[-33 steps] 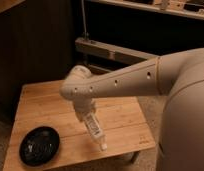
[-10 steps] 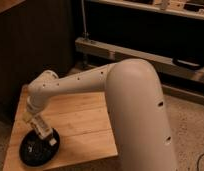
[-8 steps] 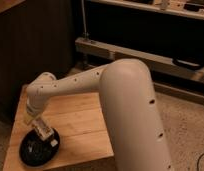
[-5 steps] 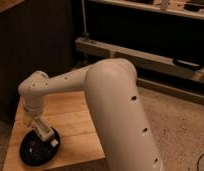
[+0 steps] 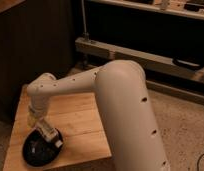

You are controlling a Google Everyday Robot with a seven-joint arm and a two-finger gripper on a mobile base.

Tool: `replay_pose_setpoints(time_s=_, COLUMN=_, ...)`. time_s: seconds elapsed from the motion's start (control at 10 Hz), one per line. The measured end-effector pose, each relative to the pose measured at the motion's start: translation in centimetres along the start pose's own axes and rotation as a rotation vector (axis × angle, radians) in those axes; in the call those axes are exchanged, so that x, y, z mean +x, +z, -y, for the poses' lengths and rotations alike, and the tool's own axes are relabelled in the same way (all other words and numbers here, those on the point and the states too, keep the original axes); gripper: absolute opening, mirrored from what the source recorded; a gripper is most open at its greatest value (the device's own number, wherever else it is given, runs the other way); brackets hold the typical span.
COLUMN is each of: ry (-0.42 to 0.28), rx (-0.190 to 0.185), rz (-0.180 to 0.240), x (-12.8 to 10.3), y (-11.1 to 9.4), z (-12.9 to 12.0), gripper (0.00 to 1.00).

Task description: Place the bottle in the ceramic bowl

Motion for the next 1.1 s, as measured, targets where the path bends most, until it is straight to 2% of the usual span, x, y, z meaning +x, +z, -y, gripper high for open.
replay_pose_setpoints(time_s=1.1, ry=0.000, rx=-0.003, rz=0.000, x=0.07, y=0.06, z=-0.02, gripper=0.80)
